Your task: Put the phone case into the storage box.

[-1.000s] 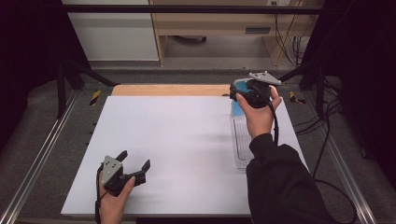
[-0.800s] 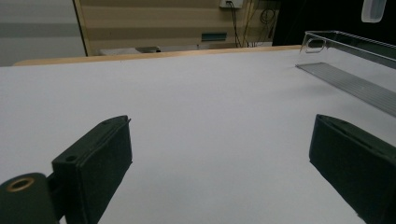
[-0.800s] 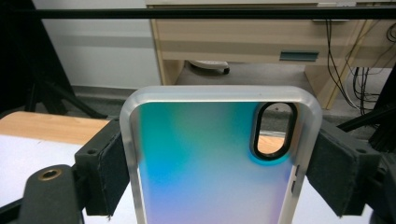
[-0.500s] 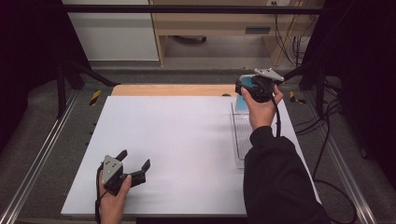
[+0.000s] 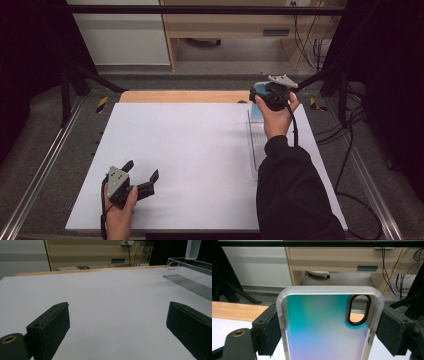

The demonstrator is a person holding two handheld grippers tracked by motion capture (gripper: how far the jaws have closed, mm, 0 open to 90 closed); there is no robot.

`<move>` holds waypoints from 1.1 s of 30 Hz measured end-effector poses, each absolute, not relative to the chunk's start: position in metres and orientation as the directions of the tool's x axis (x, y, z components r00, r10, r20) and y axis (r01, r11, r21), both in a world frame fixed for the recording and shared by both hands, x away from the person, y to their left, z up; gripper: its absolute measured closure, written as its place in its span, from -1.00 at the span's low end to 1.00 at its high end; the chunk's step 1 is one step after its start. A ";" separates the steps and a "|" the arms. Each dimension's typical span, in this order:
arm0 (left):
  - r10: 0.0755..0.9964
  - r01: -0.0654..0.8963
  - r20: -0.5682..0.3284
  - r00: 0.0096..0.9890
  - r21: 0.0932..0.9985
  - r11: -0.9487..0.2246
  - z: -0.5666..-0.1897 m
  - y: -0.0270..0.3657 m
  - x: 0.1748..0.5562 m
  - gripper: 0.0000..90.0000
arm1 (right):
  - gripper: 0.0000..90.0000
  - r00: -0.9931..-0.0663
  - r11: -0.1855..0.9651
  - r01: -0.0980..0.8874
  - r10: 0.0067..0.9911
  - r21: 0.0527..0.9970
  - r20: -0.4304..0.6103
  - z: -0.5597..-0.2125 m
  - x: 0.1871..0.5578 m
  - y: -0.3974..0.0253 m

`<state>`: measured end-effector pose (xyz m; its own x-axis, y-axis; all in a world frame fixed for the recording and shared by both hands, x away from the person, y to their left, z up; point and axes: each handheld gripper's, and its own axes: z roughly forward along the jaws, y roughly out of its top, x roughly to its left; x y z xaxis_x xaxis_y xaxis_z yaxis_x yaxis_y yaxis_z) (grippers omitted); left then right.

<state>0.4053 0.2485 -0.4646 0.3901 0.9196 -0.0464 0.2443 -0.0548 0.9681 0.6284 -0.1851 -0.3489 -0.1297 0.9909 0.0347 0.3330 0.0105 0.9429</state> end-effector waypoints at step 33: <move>0.911 0.242 -0.046 0.409 0.968 -0.060 -0.465 0.248 0.406 -0.90 | -0.61 0.001 -0.014 0.335 1.000 0.942 0.014 -0.393 0.654 -0.187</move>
<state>0.4060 0.2481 -0.4648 0.4092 0.9113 -0.0460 0.2424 -0.0600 0.9683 0.6545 -0.1870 -0.3929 0.0007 0.9999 0.0143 0.3354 -0.0137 0.9420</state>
